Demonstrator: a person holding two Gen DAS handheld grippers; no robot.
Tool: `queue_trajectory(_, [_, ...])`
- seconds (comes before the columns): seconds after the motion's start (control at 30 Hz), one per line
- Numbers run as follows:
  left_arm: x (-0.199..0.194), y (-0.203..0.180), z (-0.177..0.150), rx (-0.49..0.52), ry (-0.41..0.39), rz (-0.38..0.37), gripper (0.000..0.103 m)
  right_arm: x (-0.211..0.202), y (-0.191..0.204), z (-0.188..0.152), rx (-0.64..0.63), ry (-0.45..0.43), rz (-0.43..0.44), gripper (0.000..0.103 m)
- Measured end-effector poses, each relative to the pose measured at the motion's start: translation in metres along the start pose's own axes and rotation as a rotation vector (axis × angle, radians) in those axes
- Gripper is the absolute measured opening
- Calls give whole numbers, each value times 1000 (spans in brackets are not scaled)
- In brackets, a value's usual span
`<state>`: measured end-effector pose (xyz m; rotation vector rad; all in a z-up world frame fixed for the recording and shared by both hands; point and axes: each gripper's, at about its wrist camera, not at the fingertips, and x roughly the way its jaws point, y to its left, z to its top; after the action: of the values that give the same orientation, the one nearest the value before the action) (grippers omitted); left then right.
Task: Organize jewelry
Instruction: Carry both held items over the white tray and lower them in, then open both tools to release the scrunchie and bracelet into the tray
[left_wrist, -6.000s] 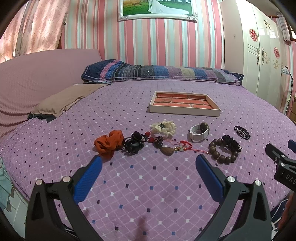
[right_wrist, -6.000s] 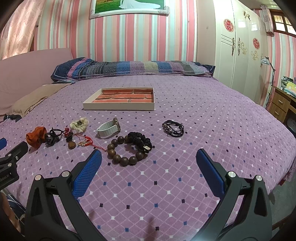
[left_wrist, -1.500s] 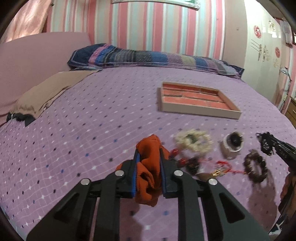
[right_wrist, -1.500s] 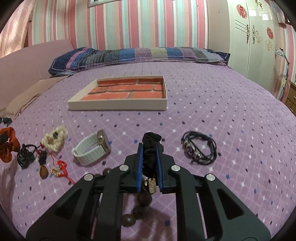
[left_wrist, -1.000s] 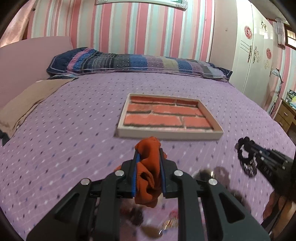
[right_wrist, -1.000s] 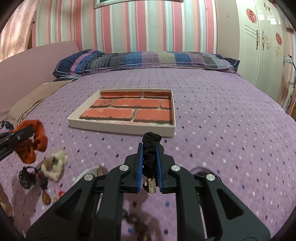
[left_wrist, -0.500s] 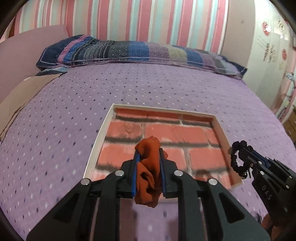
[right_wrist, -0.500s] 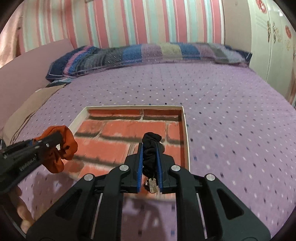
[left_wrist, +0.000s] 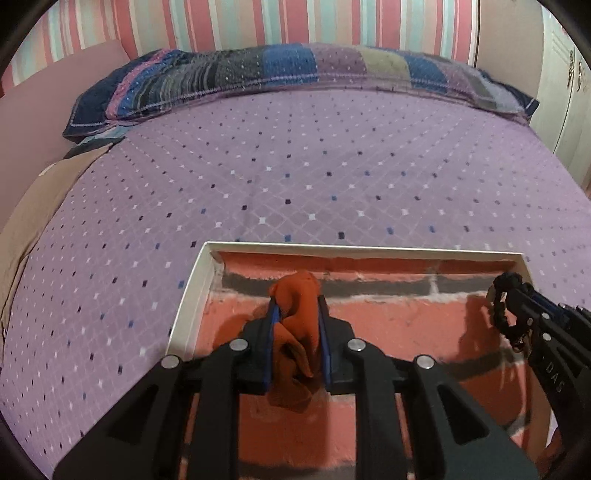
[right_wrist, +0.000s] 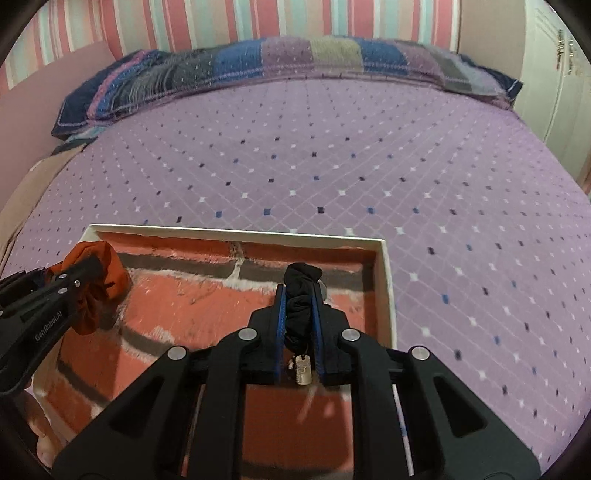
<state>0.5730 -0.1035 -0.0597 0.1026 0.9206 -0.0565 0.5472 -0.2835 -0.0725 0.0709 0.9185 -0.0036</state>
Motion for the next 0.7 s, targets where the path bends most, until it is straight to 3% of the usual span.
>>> queue_trajectory(0.43, [32,7,5,7,42,-16,23,44,-1,11,1,94,-9,15])
queue_trajectory(0.6, [25,5,3,16,33,8,33,39,-4,11,17,82,4,36])
queue_trajectory(0.7, [13,6,2,25,6,11,43,31,-8,10,37,69,8,39])
